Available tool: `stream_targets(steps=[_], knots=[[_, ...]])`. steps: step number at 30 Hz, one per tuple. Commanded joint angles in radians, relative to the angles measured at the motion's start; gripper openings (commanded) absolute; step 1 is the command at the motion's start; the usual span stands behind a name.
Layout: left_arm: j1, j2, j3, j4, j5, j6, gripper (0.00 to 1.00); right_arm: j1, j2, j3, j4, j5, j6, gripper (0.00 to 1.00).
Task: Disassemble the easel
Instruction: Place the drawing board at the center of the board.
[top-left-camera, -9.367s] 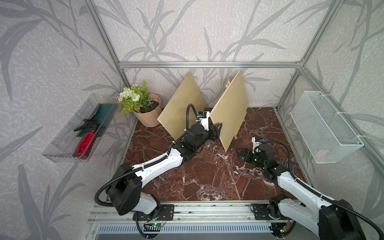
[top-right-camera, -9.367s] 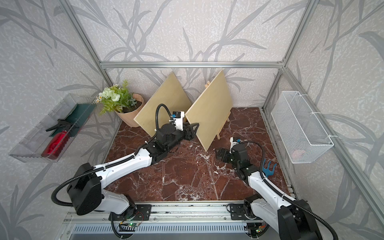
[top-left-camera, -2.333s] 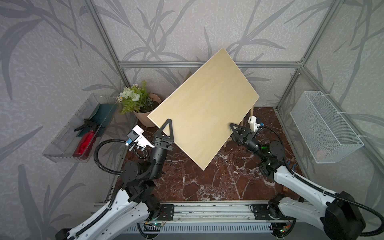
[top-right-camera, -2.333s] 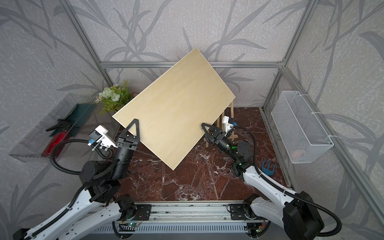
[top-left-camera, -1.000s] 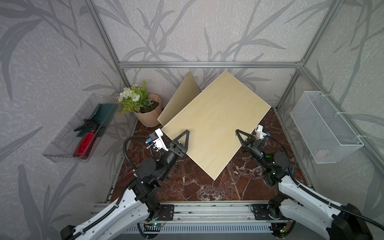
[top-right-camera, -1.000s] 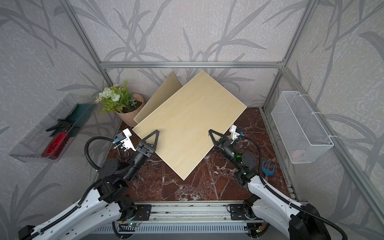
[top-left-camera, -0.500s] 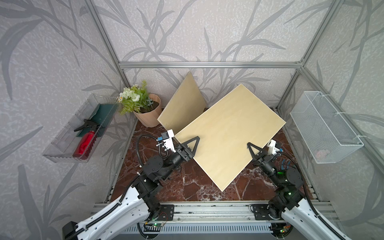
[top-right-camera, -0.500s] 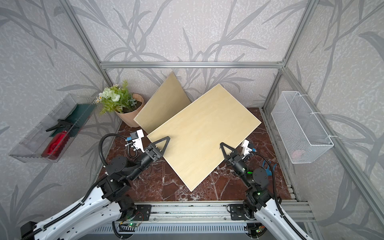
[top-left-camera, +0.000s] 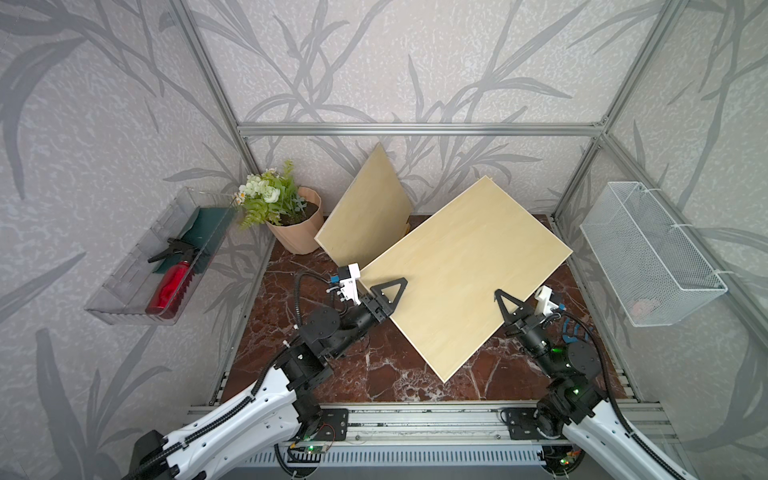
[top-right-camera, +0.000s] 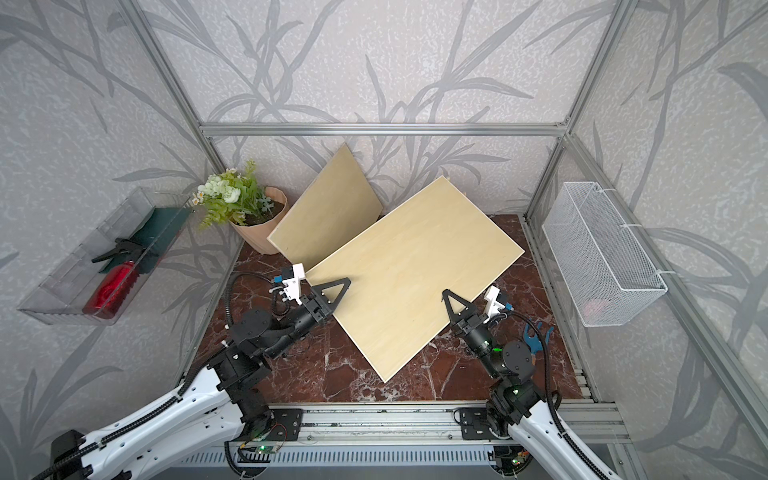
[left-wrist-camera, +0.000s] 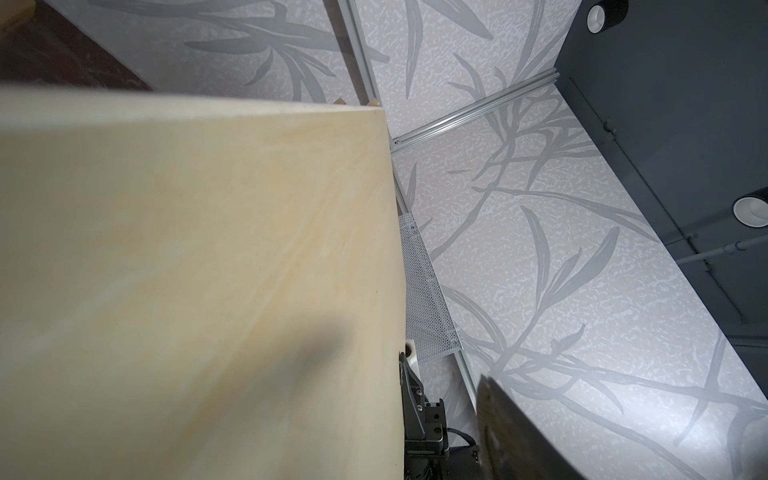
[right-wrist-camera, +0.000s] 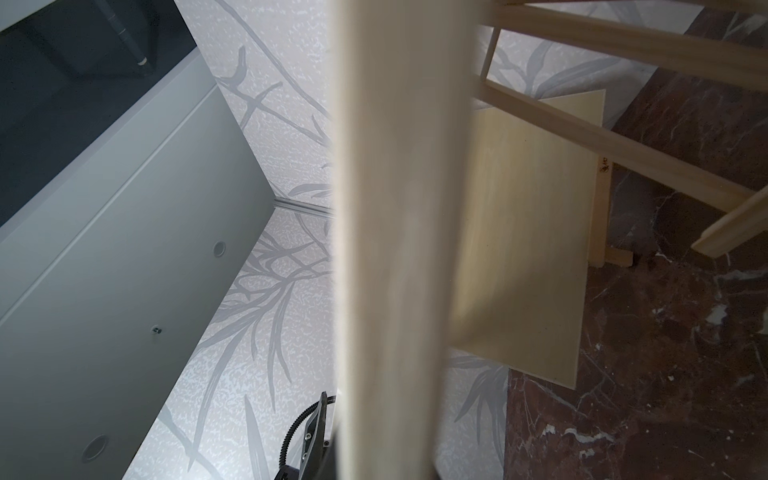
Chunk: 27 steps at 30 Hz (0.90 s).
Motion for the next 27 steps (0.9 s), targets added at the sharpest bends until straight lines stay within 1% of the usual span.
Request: stream_targets(steps=[1, 3, 6, 10, 13, 15, 16, 19, 20, 21, 24, 27], knots=[[-0.020, 0.017, -0.037, 0.116, 0.036, -0.096, 0.63, 0.002, -0.061, 0.019, 0.068, 0.047, -0.057, 0.00], [-0.034, 0.040, -0.047, 0.147, 0.039, -0.109, 0.58, 0.003, -0.083, 0.013, 0.051, 0.060, -0.057, 0.00], [-0.053, 0.060, -0.052, 0.174, 0.033, -0.111, 0.56, 0.002, -0.107, 0.011, 0.032, 0.078, -0.060, 0.00], [-0.072, 0.067, -0.068, 0.203, 0.013, -0.108, 0.64, 0.002, -0.113, 0.015, 0.033, 0.108, -0.065, 0.00], [-0.081, 0.072, -0.091, 0.259, 0.001, -0.115, 0.69, 0.002, -0.101, 0.020, 0.046, 0.130, -0.065, 0.00], [-0.087, 0.082, -0.107, 0.305, -0.001, -0.119, 0.70, 0.003, -0.088, 0.021, 0.050, 0.147, -0.059, 0.00], [-0.089, 0.089, -0.111, 0.326, 0.002, -0.119, 0.67, 0.002, -0.075, 0.022, 0.059, 0.148, -0.054, 0.00], [-0.093, 0.122, -0.104, 0.380, 0.035, -0.126, 0.52, 0.002, -0.035, 0.018, 0.108, 0.137, -0.048, 0.00], [-0.095, 0.131, -0.104, 0.402, 0.039, -0.128, 0.49, 0.002, -0.025, 0.015, 0.124, 0.140, -0.044, 0.00], [-0.098, 0.138, -0.110, 0.431, 0.034, -0.130, 0.47, 0.003, -0.016, 0.010, 0.138, 0.144, -0.040, 0.00], [-0.105, 0.132, -0.124, 0.476, 0.006, -0.127, 0.46, 0.002, -0.008, 0.007, 0.137, 0.154, -0.035, 0.00], [-0.107, 0.118, -0.121, 0.483, -0.008, -0.107, 0.35, 0.002, -0.011, 0.006, 0.131, 0.154, -0.035, 0.00]])
